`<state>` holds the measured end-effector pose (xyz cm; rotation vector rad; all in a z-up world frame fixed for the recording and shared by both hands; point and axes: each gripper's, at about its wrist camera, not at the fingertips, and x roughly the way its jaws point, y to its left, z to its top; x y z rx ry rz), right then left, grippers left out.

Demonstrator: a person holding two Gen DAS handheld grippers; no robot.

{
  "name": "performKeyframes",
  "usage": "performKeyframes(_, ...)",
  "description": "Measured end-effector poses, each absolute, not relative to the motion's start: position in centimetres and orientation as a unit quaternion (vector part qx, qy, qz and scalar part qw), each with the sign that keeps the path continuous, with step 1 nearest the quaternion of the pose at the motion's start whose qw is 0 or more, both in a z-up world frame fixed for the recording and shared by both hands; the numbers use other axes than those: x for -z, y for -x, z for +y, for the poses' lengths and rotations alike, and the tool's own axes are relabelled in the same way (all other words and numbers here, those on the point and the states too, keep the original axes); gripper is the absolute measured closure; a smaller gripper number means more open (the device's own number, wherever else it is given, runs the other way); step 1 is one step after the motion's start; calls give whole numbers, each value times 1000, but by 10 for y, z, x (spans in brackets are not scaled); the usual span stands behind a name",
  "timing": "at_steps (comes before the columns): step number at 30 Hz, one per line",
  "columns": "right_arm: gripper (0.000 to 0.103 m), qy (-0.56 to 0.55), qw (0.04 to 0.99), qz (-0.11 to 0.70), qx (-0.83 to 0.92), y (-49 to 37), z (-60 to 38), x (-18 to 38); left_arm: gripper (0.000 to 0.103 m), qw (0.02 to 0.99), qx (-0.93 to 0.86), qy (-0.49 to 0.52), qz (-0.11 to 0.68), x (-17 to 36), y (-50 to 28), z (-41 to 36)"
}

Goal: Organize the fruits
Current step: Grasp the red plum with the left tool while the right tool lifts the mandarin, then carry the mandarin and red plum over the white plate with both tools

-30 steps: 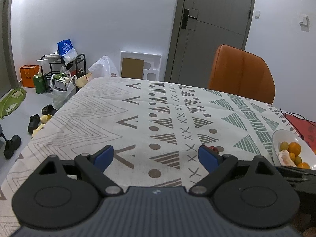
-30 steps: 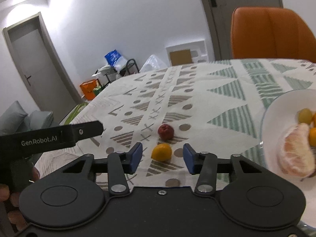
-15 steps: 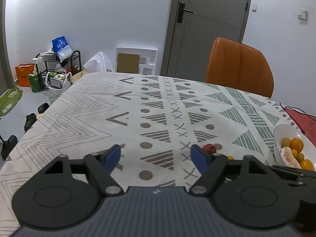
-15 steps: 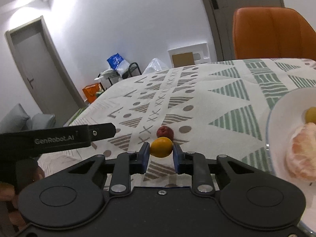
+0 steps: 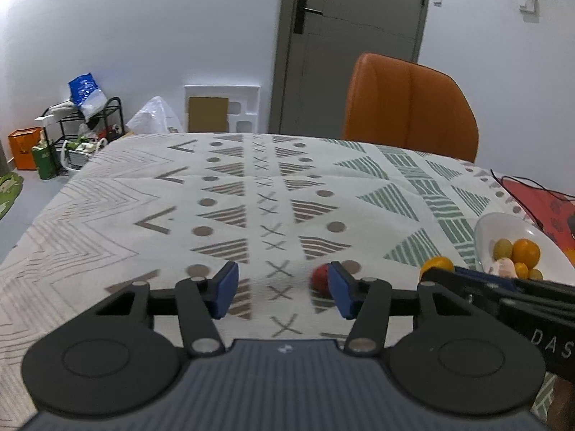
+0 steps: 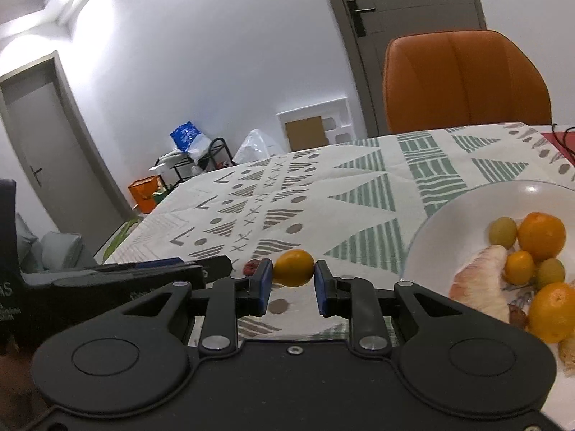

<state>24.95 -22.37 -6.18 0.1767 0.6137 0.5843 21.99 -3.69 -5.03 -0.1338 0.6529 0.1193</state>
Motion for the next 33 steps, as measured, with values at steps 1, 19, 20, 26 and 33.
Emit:
performKeyframes(1, 79, -86, 908, 298, -280, -250, -225, 62, 49, 943, -57, 64, 322, 52, -222, -39)
performKeyframes(19, 79, -78, 918, 291, -257, -255, -229, 66, 81, 939, -47, 63, 334, 61, -236, -56)
performKeyframes(20, 79, -71, 921, 288, -252, -254, -228, 66, 81, 940, -47, 67, 332, 58, -234, -55)
performKeyframes(26, 79, -73, 924, 284, -245, -252, -228, 63, 81, 945, -45, 72, 317, 40, -221, -53)
performKeyframes(33, 79, -70, 929, 271, -242, -241, -235, 49, 81, 950, -30, 76, 300, 25, -212, -60)
